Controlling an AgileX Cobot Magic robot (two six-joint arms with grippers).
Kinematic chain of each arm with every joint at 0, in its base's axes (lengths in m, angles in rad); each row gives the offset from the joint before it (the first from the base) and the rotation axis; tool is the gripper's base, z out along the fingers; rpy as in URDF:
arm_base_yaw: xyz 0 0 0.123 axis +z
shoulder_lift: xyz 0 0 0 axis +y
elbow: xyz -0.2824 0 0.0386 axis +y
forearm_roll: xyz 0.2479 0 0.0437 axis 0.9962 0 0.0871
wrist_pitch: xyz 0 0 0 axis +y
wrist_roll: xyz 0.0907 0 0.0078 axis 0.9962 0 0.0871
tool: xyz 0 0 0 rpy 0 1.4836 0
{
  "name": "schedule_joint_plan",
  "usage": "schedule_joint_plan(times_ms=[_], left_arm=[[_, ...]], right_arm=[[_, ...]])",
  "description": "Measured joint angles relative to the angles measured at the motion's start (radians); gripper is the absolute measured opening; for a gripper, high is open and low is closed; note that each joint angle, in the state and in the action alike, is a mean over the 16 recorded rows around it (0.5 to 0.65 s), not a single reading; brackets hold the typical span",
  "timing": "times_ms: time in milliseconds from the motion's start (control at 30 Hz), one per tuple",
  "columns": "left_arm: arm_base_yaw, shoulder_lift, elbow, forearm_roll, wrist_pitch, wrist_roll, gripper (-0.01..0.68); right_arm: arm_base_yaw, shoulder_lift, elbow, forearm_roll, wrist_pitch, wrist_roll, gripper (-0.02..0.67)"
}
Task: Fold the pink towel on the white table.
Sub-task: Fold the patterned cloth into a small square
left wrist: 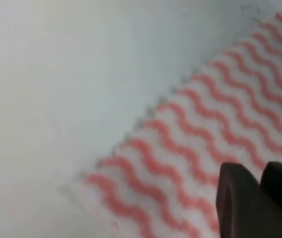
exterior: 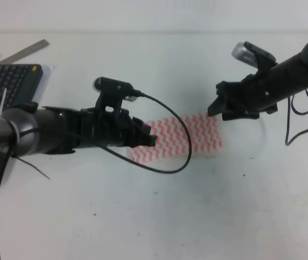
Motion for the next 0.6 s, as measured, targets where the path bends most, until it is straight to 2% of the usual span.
schedule_joint_plan(times_ms=[200, 600], left_arm=[[0.0, 0.001, 0.033, 0.007, -0.004, -0.018, 0.087], [0.001, 0.026, 0.045, 0.005, -0.109, 0.028, 0.087]], right_arm=[[0.0, -0.003, -0.036, -0.002, 0.008, 0.0, 0.335], [0.0, -0.003, -0.049, -0.007, 0.019, 0.0, 0.334]])
